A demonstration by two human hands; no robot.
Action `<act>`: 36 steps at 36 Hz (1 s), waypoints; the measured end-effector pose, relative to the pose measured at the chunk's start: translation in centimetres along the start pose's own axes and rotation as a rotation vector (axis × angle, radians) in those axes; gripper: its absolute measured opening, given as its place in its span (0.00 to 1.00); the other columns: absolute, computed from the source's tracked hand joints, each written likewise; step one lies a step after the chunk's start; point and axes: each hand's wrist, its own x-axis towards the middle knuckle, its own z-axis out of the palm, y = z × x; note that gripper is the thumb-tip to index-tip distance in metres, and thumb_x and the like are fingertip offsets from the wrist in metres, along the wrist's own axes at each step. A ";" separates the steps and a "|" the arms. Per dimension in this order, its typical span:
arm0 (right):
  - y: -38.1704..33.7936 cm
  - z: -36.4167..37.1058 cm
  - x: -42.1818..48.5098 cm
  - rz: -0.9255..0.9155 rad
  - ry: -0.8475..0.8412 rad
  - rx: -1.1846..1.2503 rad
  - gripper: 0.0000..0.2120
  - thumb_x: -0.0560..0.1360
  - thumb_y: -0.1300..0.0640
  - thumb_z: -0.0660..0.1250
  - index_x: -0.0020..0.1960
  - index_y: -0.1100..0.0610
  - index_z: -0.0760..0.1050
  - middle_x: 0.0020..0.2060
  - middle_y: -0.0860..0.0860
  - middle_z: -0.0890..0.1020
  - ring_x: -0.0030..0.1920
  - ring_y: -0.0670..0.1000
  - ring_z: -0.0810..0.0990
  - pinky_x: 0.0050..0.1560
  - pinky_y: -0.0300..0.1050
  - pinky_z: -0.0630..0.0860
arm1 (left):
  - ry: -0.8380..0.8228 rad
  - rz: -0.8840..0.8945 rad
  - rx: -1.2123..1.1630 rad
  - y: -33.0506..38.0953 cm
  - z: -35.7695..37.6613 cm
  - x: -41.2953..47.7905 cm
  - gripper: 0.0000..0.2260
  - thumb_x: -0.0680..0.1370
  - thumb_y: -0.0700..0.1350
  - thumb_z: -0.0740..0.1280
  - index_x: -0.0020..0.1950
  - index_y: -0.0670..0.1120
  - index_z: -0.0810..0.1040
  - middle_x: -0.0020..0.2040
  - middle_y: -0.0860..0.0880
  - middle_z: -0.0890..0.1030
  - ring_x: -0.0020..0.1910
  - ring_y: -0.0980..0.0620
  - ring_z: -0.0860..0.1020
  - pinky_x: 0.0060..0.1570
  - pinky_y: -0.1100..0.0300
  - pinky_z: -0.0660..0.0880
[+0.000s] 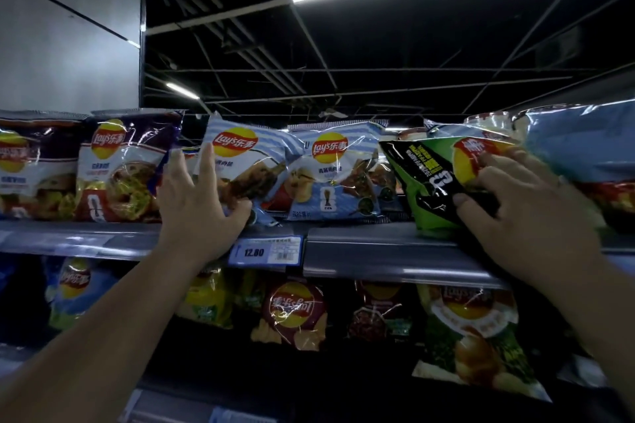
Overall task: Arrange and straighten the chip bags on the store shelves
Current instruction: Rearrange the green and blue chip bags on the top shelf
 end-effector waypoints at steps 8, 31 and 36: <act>1.0 0.3 -0.6 -0.031 0.018 0.188 0.41 0.74 0.32 0.64 0.80 0.48 0.55 0.82 0.51 0.48 0.81 0.55 0.48 0.77 0.52 0.52 | -0.211 0.203 -0.557 13.3 -1.1 -3.9 0.32 0.77 0.60 0.67 0.77 0.59 0.57 0.73 0.50 0.68 0.70 0.49 0.68 0.67 0.48 0.68; -0.4 -1.0 -0.2 -0.065 -0.077 0.344 0.40 0.73 0.44 0.75 0.79 0.48 0.60 0.76 0.50 0.65 0.76 0.52 0.60 0.76 0.52 0.60 | -0.102 0.447 -0.623 17.6 -1.4 0.2 0.14 0.74 0.35 0.72 0.50 0.53 0.76 0.48 0.57 0.78 0.49 0.56 0.75 0.45 0.69 0.67; -2.4 -1.7 0.8 0.032 -0.057 0.445 0.63 0.56 0.31 0.78 0.80 0.40 0.46 0.81 0.46 0.51 0.80 0.52 0.49 0.78 0.62 0.55 | 0.041 0.639 -0.590 16.7 -3.4 2.5 0.15 0.71 0.29 0.67 0.50 0.47 0.82 0.47 0.54 0.79 0.48 0.57 0.74 0.44 0.78 0.64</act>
